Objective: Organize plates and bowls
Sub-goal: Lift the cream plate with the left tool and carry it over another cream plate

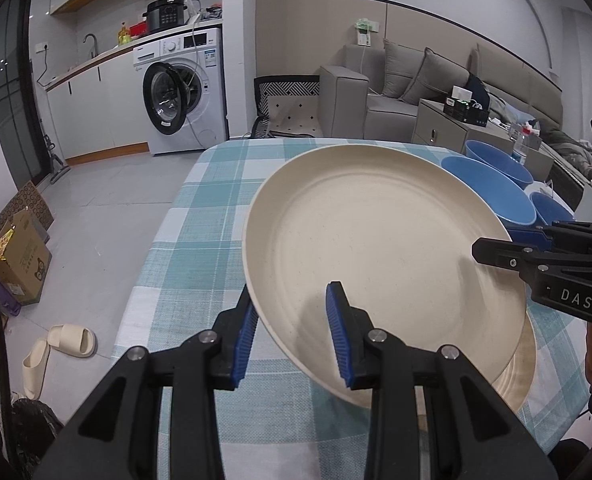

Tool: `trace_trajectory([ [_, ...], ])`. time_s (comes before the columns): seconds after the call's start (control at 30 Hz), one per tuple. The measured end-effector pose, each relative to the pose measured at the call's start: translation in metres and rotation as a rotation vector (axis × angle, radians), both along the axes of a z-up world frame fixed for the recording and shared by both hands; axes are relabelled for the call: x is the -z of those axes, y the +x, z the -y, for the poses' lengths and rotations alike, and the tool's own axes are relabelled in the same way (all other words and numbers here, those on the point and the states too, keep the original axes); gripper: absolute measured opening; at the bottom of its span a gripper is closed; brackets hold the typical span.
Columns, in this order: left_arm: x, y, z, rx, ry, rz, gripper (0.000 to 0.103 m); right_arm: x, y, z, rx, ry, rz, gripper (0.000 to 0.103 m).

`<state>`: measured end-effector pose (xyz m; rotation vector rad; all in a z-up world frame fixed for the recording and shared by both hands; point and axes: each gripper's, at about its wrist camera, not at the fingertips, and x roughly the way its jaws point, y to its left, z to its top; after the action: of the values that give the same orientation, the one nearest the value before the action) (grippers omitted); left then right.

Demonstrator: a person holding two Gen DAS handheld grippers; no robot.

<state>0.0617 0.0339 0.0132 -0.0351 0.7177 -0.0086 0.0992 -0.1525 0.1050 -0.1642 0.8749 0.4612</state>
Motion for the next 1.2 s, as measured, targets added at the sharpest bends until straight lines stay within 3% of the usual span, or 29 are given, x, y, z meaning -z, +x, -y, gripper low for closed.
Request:
trace_trajectory([
  [1.2, 0.027, -0.002, 0.06, 0.136, 0.059, -0.086, 0.033, 0.036, -0.029, 0.065, 0.139, -0.023, -0.071, 0.029],
])
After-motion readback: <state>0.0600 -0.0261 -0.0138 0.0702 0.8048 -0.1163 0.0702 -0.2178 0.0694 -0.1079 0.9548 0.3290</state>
